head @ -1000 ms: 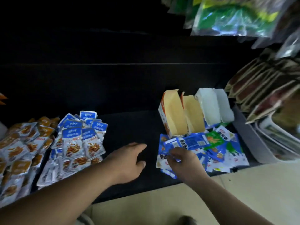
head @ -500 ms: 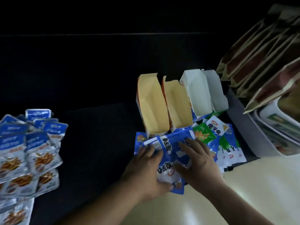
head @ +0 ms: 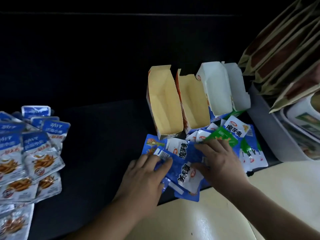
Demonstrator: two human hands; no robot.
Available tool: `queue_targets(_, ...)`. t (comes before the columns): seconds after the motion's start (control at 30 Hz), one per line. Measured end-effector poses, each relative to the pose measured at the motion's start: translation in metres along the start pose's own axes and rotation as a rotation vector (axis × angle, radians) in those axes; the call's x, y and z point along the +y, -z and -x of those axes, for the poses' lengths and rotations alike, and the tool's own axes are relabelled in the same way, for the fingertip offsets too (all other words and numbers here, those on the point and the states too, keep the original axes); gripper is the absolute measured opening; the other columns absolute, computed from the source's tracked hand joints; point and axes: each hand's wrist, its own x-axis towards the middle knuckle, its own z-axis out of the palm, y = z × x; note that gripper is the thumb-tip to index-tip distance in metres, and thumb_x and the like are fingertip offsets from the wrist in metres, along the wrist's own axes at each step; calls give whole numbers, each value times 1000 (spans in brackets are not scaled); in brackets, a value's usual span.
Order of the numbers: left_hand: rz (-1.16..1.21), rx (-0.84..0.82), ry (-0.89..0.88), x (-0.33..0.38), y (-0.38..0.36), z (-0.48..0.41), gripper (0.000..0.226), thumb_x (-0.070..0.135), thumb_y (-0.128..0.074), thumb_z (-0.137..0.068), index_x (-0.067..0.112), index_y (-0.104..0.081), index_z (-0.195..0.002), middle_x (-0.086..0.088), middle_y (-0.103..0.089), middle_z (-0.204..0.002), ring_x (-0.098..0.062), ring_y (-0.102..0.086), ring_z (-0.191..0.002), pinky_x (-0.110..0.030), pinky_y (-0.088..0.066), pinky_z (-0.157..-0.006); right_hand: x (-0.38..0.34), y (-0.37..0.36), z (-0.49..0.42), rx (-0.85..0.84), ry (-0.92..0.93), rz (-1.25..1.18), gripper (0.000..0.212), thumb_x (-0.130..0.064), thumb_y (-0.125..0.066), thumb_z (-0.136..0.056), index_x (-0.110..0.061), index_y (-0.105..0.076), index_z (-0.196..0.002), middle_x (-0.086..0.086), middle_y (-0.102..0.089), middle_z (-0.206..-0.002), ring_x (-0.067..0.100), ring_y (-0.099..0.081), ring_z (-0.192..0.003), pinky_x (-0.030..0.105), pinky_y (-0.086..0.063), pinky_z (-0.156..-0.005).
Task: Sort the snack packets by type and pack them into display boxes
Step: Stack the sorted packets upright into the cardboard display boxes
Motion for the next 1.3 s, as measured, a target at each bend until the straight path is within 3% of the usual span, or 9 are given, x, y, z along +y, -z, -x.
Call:
queue_targets(0.1, -46, -14, 4, 6, -2, -10, 65, 41, -91, -63, 31, -66, -122, 1, -57, -145, -30, -52, -134, -47, -47, -98, -1, 6, -8, -5, 53, 24, 68, -41, -94, -66, -19, -70, -126, 5, -66, -115, 35, -62, -100, 47, -60, -74)
queue_targets(0.23, -68, 20, -102, 8, -8, -11, 50, 32, -90, -65, 25, -73, -111, 4, -72, -123, -25, -62, -128, -46, -32, -115, -1, 21, -13, 51, 111, 103, 59, -36, -93, -66, -20, -72, -120, 6, -65, -108, 34, -68, -88, 40, -57, -59)
queue_targets(0.4, 157, 295, 67, 1, 24, -1, 19, 15, -68, -85, 27, -71, -99, 11, -72, -83, -13, -68, -72, -34, -57, -65, -11, 48, 1, 174, -29, -48, 49, -36, -90, -71, -24, -75, -116, 1, -68, -108, 29, -71, -83, 36, -56, -55)
queue_targets(0.57, 1124, 308, 629, 12, 61, 5, 21, 16, -59, -104, 21, -75, -92, 6, -79, -81, -13, -76, -74, -20, -56, -61, -50, 78, 22, 7, -607, -923, 41, -57, -83, -69, -31, -77, -101, -6, -77, -91, 11, -74, -84, 32, -58, -78)
queue_targets(0.7, 1260, 213, 596, 33, 57, 8, 22, 15, -64, -100, 30, -78, -92, 4, -80, -86, -20, -77, -84, -30, -61, -76, -90, 81, 23, -157, -782, -1461, 19, -40, -68, -93, -27, -78, -103, 7, -79, -105, 34, -75, -102, 60, -53, -101)
queue_targets(0.87, 1290, 229, 727, 27, 45, 9, 19, 18, -67, -99, 31, -76, -88, -1, -79, -85, -27, -78, -86, -55, -62, -85, -101, 87, 14, -198, -826, -1744, 30, -32, -53, -103, -18, -73, -120, 10, -77, -117, 33, -74, -108, 57, -52, -103)
queue_targets(1.07, 1362, 245, 772, 27, 51, 10, 10, 16, -71, -96, 17, -72, -86, -4, -79, -83, -23, -78, -80, -51, -65, -74, -114, 61, 13, -220, -825, -1637, 32, -27, -50, -107, -13, -79, -105, 18, -78, -107, 39, -74, -103, 58, -56, -98)
queue_targets(1.2, 1349, 272, 782, 12, 53, 14, 16, 13, -72, -95, 26, -71, -104, 4, -80, -90, -10, -77, -82, -28, -62, -68, -129, 45, 9, -270, -682, -1308, 29, -33, -54, -106, -28, -80, -94, 9, -79, -92, 24, -76, -94, 55, -58, -94)
queue_targets(1.3, 1401, 262, 795, -10, 57, 19, 20, 11, -72, -94, 25, -74, -109, 0, -80, -95, -18, -78, -89, -38, -62, -80, -142, 41, -8, -354, -587, -1305, 29, -28, -52, -108, -19, -78, -97, 9, -79, -91, 22, -77, -89, 51, -61, -89)
